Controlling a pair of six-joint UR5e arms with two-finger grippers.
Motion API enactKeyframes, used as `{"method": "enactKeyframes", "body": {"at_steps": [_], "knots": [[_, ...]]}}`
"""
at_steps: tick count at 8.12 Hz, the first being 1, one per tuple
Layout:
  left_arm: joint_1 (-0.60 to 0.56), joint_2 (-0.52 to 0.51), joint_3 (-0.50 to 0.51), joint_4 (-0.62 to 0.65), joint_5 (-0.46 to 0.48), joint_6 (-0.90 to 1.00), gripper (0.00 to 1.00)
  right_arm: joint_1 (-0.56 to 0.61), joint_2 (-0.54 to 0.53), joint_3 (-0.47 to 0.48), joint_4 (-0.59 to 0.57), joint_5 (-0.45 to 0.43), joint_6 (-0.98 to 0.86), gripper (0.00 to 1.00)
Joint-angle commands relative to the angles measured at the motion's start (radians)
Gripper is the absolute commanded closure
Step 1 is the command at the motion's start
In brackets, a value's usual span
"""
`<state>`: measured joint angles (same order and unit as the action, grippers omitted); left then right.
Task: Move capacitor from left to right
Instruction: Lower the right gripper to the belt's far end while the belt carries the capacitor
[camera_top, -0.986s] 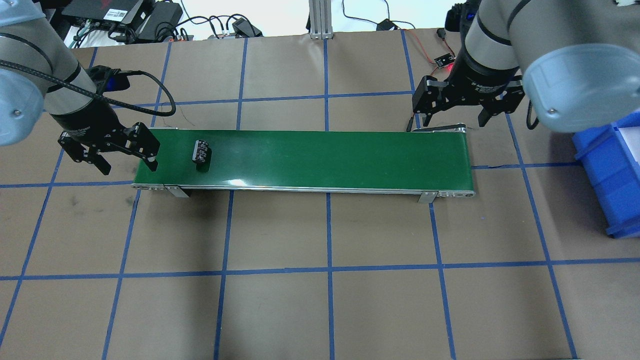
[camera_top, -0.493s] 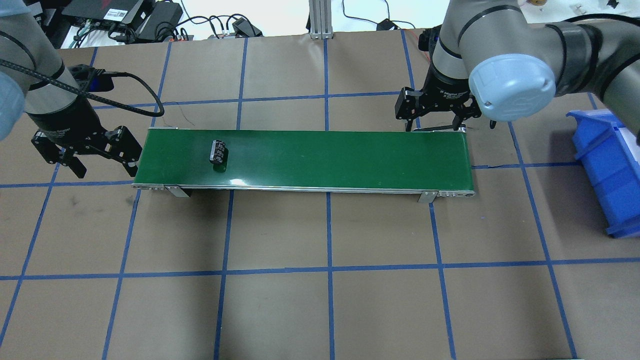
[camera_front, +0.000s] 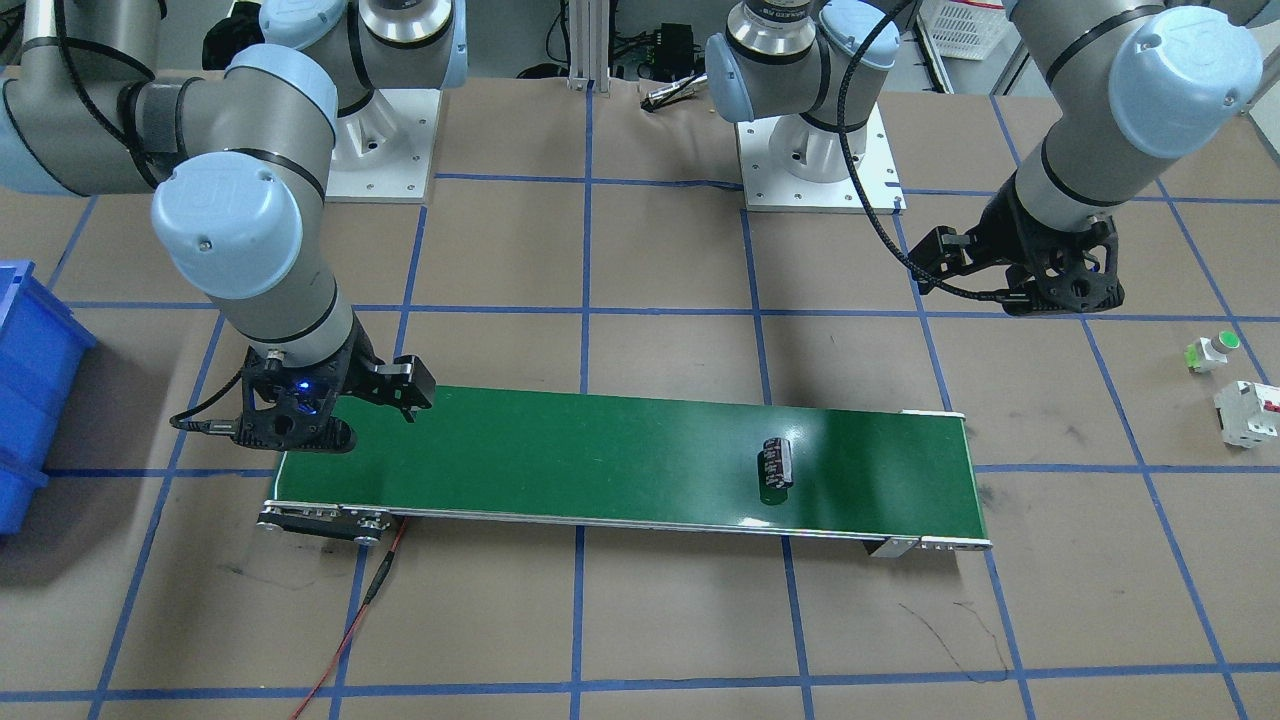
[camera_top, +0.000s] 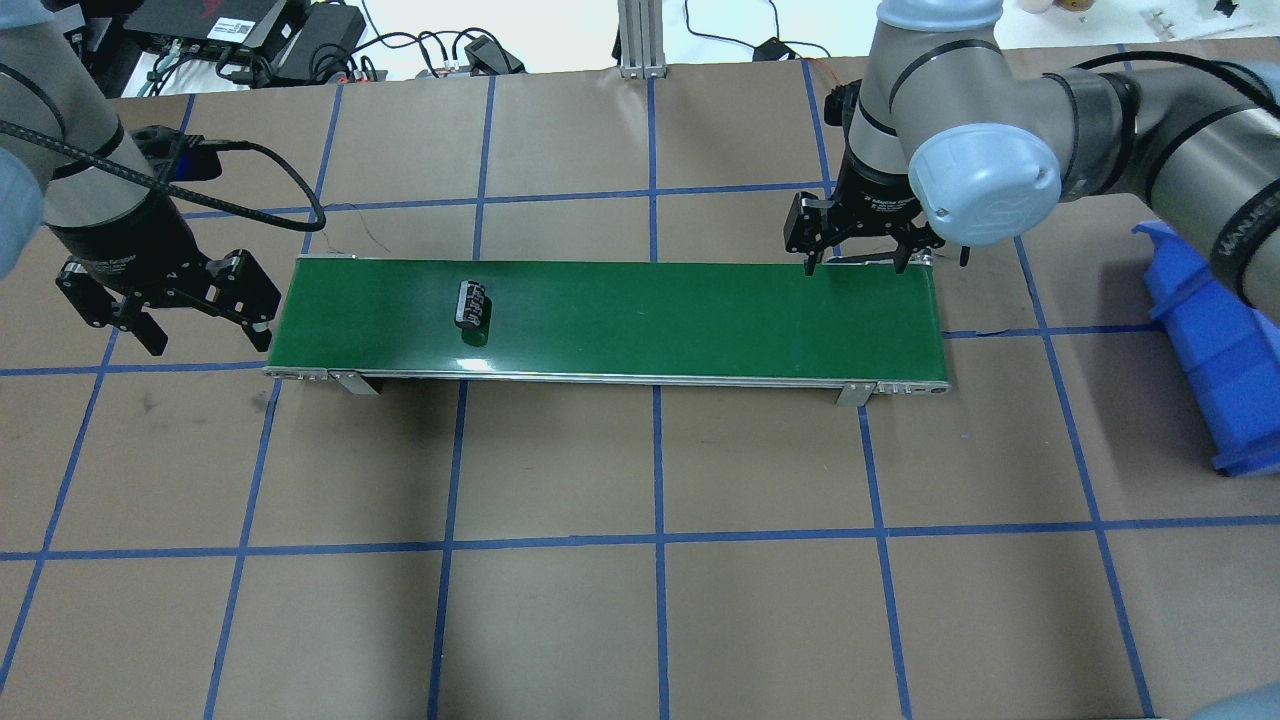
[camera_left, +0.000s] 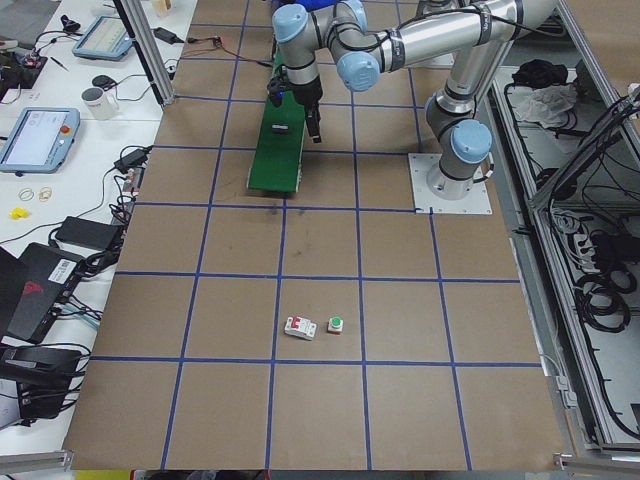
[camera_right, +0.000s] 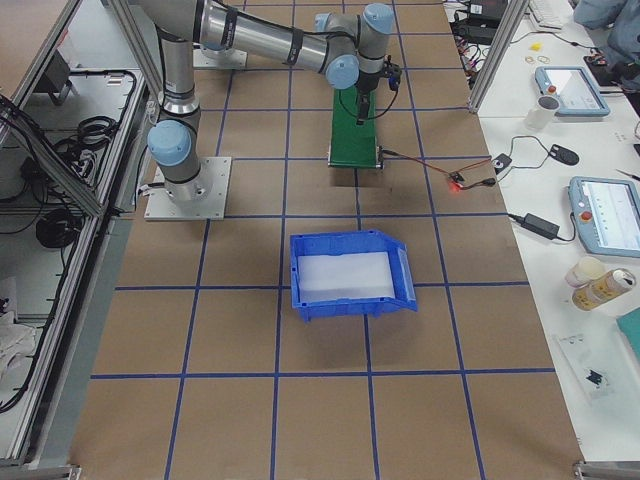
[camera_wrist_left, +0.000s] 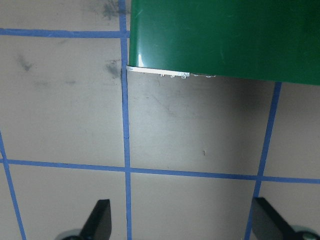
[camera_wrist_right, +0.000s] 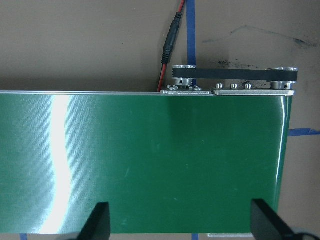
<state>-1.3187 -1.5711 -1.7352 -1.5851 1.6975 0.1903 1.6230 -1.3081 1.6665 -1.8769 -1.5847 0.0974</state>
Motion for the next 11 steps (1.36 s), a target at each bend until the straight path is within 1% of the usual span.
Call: {"method": "enactKeyframes", "body": {"at_steps": [1, 3, 4, 5, 6, 7, 9, 11], "knots": [[-0.014, 0.011, -0.001, -0.028, -0.002, -0.008, 0.00, 0.000, 0.015, 0.002, -0.066, 0.002, 0.001, 0.00], [-0.014, 0.011, 0.000, -0.035, -0.004, 0.011, 0.00, -0.005, 0.045, 0.034, -0.109, 0.020, 0.001, 0.02], [-0.010, 0.000, 0.002, -0.029, -0.002, 0.011, 0.00, -0.011, 0.044, 0.065, -0.157, 0.093, -0.001, 0.01], [-0.002, -0.003, 0.000, -0.026, -0.005, 0.011, 0.00, -0.035, 0.046, 0.084, -0.162, 0.182, -0.002, 0.00], [-0.008, -0.003, 0.000, -0.026, -0.006, 0.011, 0.00, -0.092, 0.046, 0.096, -0.157, 0.284, -0.075, 0.00], [-0.010, -0.001, 0.000, -0.027, -0.019, 0.011, 0.00, -0.126, 0.044, 0.105, -0.154, 0.328, -0.124, 0.00], [-0.008, -0.009, -0.004, -0.026, -0.019, 0.011, 0.00, -0.124, 0.040, 0.121, -0.154, 0.336, -0.116, 0.00], [-0.008, 0.017, -0.004, -0.029, -0.010, 0.009, 0.00, -0.124, 0.040, 0.125, -0.154, 0.331, -0.116, 0.00]]}}
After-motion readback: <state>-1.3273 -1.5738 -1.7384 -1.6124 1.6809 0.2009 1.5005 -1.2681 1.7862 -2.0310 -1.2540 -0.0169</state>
